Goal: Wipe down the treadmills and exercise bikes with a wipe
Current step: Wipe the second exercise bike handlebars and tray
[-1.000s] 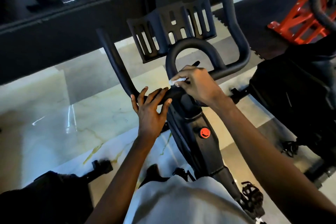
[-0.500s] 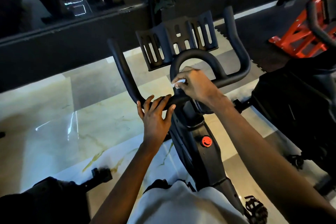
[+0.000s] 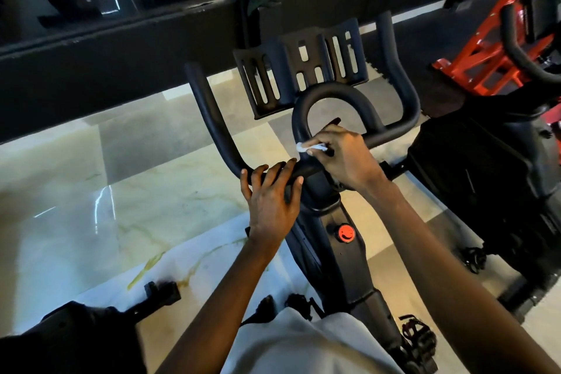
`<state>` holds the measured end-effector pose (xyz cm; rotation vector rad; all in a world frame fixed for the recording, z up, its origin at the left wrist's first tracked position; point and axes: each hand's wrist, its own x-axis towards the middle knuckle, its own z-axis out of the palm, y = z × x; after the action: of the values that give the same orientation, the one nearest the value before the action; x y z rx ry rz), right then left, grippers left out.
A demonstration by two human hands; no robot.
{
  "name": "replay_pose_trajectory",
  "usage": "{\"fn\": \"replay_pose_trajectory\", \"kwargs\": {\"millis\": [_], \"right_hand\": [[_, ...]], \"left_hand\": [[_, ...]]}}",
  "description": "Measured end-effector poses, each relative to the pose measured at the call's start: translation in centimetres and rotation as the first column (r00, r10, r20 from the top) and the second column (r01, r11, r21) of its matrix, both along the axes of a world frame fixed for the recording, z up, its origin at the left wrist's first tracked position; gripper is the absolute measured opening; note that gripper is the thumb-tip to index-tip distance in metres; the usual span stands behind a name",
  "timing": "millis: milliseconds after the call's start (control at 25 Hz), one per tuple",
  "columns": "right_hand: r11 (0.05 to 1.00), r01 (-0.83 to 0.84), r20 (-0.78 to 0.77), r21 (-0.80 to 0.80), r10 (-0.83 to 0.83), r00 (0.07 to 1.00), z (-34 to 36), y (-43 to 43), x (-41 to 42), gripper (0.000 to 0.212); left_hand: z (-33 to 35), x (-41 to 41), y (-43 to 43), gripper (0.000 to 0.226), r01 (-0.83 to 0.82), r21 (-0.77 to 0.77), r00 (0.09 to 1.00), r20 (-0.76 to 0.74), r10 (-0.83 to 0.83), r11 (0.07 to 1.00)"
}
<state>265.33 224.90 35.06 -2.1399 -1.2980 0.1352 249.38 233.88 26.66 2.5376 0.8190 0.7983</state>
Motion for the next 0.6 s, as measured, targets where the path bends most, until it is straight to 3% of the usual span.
{"fn": "replay_pose_trajectory", "kwargs": {"millis": [200,320,520,600], "right_hand": [[0.971,0.169,0.041,0.17,-0.179,0.983,-0.4,3.5,1.1,0.017],[0.945,0.269,-0.019,0.185,-0.27,0.963,-0.5,4.8,1.4,0.017],[0.99,0.086,-0.057,0.112,-0.08,0.995,-0.3,1.3,0.2,0.018],[0.993,0.054,-0.006,0.104,-0.054,0.999,0.0,1.6,0.9,0.018]], "left_hand": [[0.0,0.4,-0.5,0.039,0.002,-0.045,0.999,0.034,-0.001,0.999],[0.0,0.4,-0.4,0.039,0.012,-0.066,0.999,0.042,-0.009,0.998],[1.4,0.6,-0.7,0.041,0.001,-0.123,1.0,-0.017,-0.003,0.992],[2.2,1.6,-1.2,0.05,0.02,-0.158,0.998,-0.048,-0.028,0.987]]}}
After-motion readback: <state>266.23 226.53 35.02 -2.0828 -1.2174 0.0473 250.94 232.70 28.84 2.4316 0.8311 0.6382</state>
